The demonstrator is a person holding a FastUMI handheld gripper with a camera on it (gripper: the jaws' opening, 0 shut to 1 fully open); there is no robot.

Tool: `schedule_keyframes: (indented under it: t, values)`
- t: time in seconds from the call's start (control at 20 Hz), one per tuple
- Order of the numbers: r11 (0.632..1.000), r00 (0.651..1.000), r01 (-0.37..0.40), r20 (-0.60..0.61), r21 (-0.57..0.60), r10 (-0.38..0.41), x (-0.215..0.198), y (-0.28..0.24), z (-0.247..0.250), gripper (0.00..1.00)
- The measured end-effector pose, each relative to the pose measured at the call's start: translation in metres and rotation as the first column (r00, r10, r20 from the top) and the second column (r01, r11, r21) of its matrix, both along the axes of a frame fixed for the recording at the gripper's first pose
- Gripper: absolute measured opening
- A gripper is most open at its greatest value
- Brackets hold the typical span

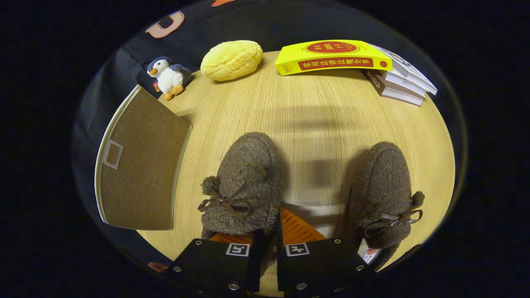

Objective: Open the storage box then place both shoes into the box .Put the left shoe in first, then the right shoe, with the right side of both shoes facing outward in a uniform manner.

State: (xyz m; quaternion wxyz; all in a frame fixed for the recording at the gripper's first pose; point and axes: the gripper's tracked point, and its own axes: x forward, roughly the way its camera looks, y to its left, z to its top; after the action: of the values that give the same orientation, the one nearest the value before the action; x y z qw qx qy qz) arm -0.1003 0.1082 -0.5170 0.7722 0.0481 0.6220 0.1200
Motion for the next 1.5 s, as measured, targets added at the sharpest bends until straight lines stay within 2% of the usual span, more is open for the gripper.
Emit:
schedule_keyframes:
  t: [0.05,0.15,0.3,0.5,0.8,1.0,1.2,1.5]
  values:
    - [1.0,1.0,0.011,-0.001,-0.007,-0.011,0.0,-0.001,0.001,0.11]
    - [0.999,0.999,0.041,-0.026,0.011,-0.04,-0.004,0.002,0.006,0.05]
    - [0.991,0.994,0.091,-0.066,0.101,-0.084,-0.005,0.022,0.026,0.04]
    - [0.982,0.991,0.126,-0.06,0.139,-0.119,0.004,0.043,0.068,0.04]
    - [0.984,0.996,0.078,0.028,0.158,-0.083,0.026,0.091,0.154,0.04]
    - [0.983,0.994,0.036,0.093,0.18,-0.053,0.043,0.148,0.2,0.04]
    - [0.983,0.996,-0.004,0.084,0.181,-0.011,0.051,0.224,0.193,0.04]
    - [0.995,0.999,-0.049,-0.016,0.083,0.05,0.036,0.292,0.124,0.04]
